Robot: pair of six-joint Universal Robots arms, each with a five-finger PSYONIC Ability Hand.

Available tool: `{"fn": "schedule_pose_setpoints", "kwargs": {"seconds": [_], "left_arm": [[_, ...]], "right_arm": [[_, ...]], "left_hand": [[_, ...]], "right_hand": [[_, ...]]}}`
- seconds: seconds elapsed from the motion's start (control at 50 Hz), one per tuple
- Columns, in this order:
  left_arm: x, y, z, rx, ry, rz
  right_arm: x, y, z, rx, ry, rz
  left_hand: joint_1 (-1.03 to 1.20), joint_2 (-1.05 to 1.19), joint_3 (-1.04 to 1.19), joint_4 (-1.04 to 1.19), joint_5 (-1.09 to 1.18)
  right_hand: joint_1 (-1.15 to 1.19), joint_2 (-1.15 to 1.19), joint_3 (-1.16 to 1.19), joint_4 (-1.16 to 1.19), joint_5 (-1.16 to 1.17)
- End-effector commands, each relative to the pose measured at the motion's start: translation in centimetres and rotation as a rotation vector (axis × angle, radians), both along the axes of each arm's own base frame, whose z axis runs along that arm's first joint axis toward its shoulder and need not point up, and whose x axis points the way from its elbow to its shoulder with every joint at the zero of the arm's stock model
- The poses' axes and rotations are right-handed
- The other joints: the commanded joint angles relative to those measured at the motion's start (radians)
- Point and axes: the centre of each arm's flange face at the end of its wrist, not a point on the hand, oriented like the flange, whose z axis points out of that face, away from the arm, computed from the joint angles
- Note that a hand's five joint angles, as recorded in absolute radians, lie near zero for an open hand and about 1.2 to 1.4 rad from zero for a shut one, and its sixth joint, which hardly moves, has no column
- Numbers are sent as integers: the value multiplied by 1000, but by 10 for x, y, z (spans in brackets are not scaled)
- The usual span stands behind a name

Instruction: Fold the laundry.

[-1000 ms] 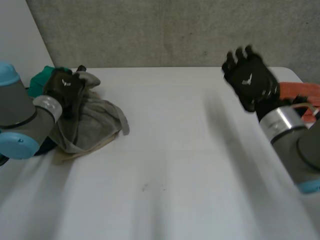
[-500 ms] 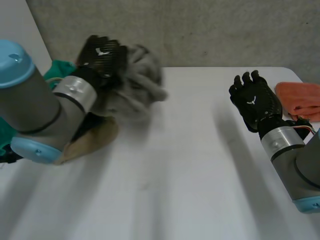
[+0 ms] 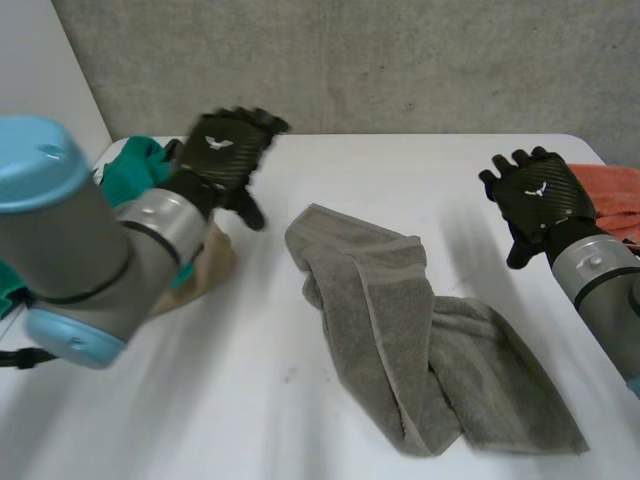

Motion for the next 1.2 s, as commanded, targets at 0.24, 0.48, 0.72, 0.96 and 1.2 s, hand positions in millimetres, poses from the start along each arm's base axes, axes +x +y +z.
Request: {"fn": "schedule_pose_setpoints", "kwargs": {"seconds": [0.24,0.48,0.72,0.96,1.2], "left_arm": [[24,-30,-127,-53,-673,18],[41,-86,-154,-46,-751,192],[90,-136,-127,-198,-770,467],[183,-188,-125,-205,-940,675],[144,-163,-105,-248,-899,607]], "right_arm": [[9,22,-5,132,-34,112],[6,22,-10,147,-26,101],[8,26,-12,157,-25,110],[8,26,-13,158,-24,112],[9,26,-17,172,-23,113]], "left_hand": [[107,104,99,108,111],[526,523,518,527,530],[1158,1155,1150,1159,1162],[1158,1155,1150,1159,1162],[-60,-64,-69,-59,-56]], "right_hand": [[-25,-44,-34,-56,-63],[-25,-44,-34,-56,-63],[-25,-44,-34,-56,-63],[-25,-44,-34,-56,-63],[-25,-44,-34,-56,-63]]}}
